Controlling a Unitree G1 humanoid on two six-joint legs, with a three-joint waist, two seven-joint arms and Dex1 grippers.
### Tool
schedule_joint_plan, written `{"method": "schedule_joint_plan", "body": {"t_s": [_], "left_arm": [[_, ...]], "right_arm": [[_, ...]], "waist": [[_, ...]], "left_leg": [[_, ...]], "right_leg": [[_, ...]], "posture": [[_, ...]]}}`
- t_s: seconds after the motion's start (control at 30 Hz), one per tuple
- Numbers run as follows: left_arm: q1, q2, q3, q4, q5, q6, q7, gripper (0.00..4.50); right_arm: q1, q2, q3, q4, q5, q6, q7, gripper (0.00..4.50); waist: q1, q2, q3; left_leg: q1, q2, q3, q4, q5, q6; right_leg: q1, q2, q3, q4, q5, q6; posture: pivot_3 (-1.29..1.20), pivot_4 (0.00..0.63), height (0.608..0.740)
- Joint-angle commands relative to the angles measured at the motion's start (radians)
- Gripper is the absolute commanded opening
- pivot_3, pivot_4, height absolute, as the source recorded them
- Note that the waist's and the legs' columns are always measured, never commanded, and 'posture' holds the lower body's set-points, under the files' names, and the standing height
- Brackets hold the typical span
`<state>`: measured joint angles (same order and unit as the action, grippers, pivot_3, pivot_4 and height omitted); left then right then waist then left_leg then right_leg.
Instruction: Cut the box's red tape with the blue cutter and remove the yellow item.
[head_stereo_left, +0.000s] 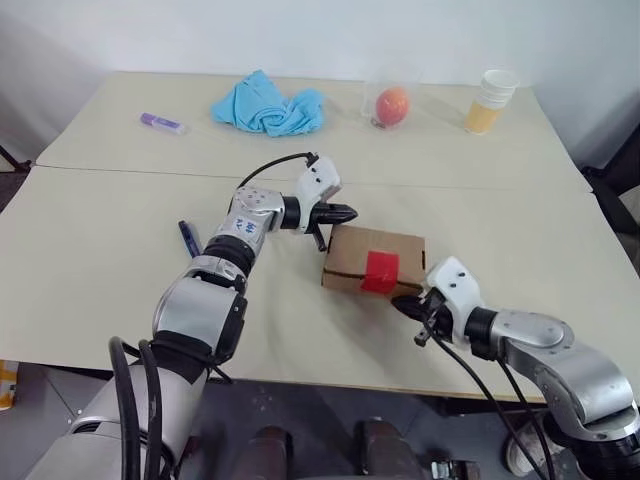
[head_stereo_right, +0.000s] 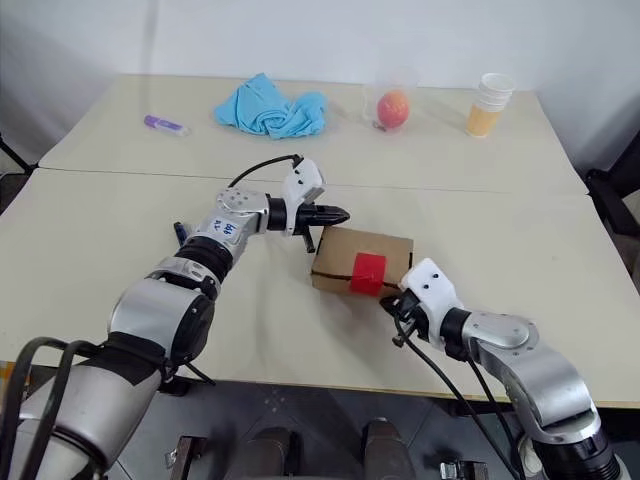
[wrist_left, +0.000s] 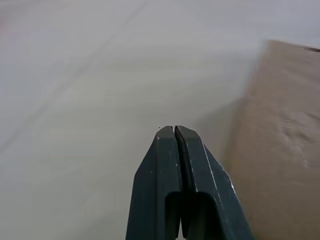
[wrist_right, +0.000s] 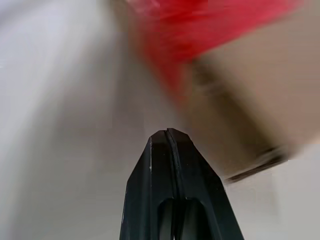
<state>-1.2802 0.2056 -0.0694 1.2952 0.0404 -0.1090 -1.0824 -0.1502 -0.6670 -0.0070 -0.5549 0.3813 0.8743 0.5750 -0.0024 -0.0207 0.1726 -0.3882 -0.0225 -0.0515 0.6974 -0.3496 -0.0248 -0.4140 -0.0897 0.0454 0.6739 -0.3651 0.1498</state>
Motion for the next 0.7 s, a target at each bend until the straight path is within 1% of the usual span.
{"method": "schedule_joint_plan", "body": {"t_s": [0.03,0.17,0.23,0.33,0.37,0.47,0.57,0.6,0.7], "left_arm": [[0.031,0.035,-0.012,-0.033,-0.003,0.046,-0.184,0.06],[0.053,0.057,-0.017,-0.074,-0.008,0.088,-0.279,0.06],[0.072,0.072,-0.013,-0.12,-0.028,0.141,-0.343,0.06],[0.132,0.087,-0.012,-0.245,-0.059,0.273,-0.393,0.06],[0.186,0.09,-0.03,-0.331,-0.062,0.292,-0.406,0.06],[0.317,0.086,-0.064,-0.552,-0.074,0.389,-0.367,0.06],[0.367,0.058,-0.037,-0.672,-0.111,0.496,-0.271,0.06],[0.385,0.053,-0.043,-0.711,-0.118,0.536,-0.255,0.06],[0.436,0.046,-0.075,-0.801,-0.118,0.575,-0.207,0.06]], "right_arm": [[-0.024,-0.032,-0.047,0.032,-0.039,-0.061,-0.01,0.0],[-0.052,-0.046,-0.045,0.079,-0.052,-0.1,0.004,0.0],[-0.087,-0.049,-0.036,0.117,-0.058,-0.122,0.019,0.0],[-0.165,-0.04,-0.002,0.206,-0.062,-0.163,0.061,0.0],[-0.204,-0.031,0.024,0.251,-0.074,-0.188,0.075,0.0],[-0.289,-0.002,0.076,0.366,-0.104,-0.244,0.101,0.0],[-0.344,0.024,0.105,0.464,-0.127,-0.289,0.128,0.0],[-0.362,0.035,0.113,0.493,-0.13,-0.297,0.138,0.0],[-0.412,0.056,0.141,0.565,-0.154,-0.338,0.17,0.0]], "waist": [[-0.001,0.0,0.0],[-0.002,0.0,0.0],[-0.002,0.0,0.0],[-0.008,0.0,0.0],[-0.009,0.0,0.0],[-0.024,0.002,-0.001],[-0.026,0.001,-0.001],[-0.026,0.001,-0.001],[-0.026,0.002,-0.001]], "left_leg": [[0.0,0.0,0.0,0.0,0.0,0.0],[0.0,0.0,0.0,0.0,0.001,0.001],[0.0,0.0,-0.001,0.0,0.001,0.001],[0.0,-0.002,0.0,0.0,0.001,0.002],[0.0,-0.001,0.0,0.0,0.001,0.002],[0.001,0.001,-0.001,-0.001,0.002,0.003],[0.0,0.001,-0.002,0.0,0.002,0.003],[-0.001,0.001,-0.003,0.0,0.002,0.003],[0.0,0.0,-0.003,0.0,0.002,0.003]], "right_leg": [[0.0,0.0,-0.001,0.0,0.0,0.0],[0.0,-0.001,-0.002,0.0,0.0,0.0],[0.0,-0.002,-0.002,0.001,0.0,0.0],[0.0,-0.003,-0.003,0.001,0.0,0.0],[0.0,-0.004,-0.003,0.001,0.0,0.0],[0.001,-0.006,-0.003,0.001,0.0,0.0],[0.001,-0.007,-0.004,0.001,0.0,0.0],[0.0,-0.007,-0.004,0.001,0.0,0.0],[0.001,-0.008,-0.004,0.002,0.0,0.001]], "posture": [[0.0,0.15,0.74],[0.0,0.15,0.74],[0.0,0.15,0.74],[0.0,0.15,0.74],[0.0,0.15,0.74],[0.0,0.15,0.74],[0.0,0.15,0.74],[0.0,0.15,0.74],[0.0,0.15,0.74]]}}
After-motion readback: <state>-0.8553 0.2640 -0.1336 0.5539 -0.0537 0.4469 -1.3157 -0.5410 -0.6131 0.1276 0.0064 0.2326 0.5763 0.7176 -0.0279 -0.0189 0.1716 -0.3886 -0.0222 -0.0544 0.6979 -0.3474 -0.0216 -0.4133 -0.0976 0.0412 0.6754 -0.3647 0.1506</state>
